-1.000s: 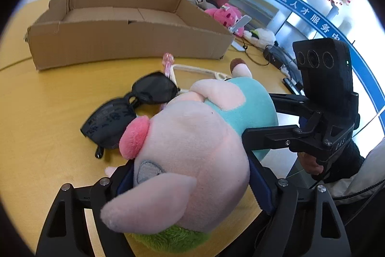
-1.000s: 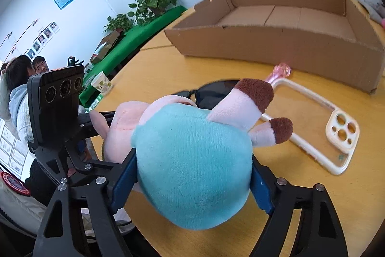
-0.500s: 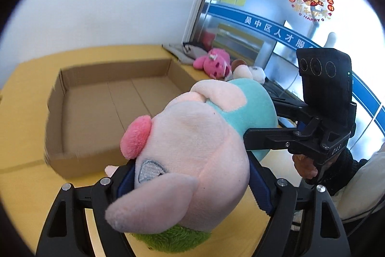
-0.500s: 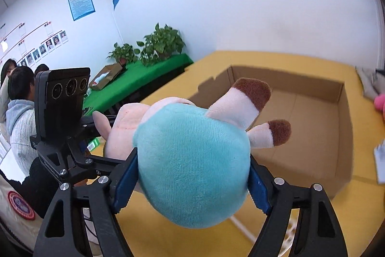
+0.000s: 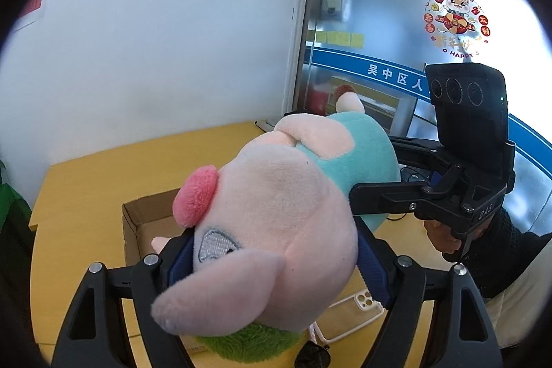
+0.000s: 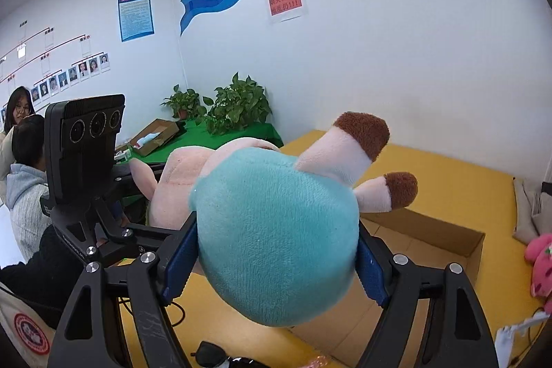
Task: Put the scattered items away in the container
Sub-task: 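Carry the plush pig with the left tool over the cardboard box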
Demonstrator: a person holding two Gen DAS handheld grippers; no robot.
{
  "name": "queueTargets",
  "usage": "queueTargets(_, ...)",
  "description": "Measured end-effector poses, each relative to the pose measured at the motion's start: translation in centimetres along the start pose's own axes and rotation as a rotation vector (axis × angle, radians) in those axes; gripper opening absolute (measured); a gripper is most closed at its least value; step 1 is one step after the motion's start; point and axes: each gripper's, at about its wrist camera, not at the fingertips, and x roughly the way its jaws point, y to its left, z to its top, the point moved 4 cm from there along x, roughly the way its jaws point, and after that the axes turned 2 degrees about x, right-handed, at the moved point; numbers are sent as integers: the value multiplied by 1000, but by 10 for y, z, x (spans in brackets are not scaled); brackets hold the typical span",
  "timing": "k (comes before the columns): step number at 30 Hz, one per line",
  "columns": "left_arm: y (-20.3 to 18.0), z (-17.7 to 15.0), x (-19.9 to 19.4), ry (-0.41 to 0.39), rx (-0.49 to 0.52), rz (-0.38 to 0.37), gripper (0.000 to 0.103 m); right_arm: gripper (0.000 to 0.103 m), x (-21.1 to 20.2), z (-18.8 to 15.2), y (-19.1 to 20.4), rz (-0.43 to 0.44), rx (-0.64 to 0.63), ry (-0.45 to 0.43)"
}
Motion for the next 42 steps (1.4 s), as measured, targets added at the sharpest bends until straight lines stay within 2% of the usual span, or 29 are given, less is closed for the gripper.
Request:
queueTargets(7, 26, 34, 27, 34, -8, 16, 81, 85, 42, 44, -37, 24, 48, 39)
queueTargets(17, 58, 46, 63, 68, -27, 13, 81, 85, 90, 71, -77, -27, 51, 86)
queueTargets(22, 77, 44, 87, 102, -30, 17, 81, 85, 113, 70, -106, -22, 94, 102)
queueTargets(42, 142, 10, 165, 229, -93, -26, 80, 83, 201, 37, -172, -38, 210, 170)
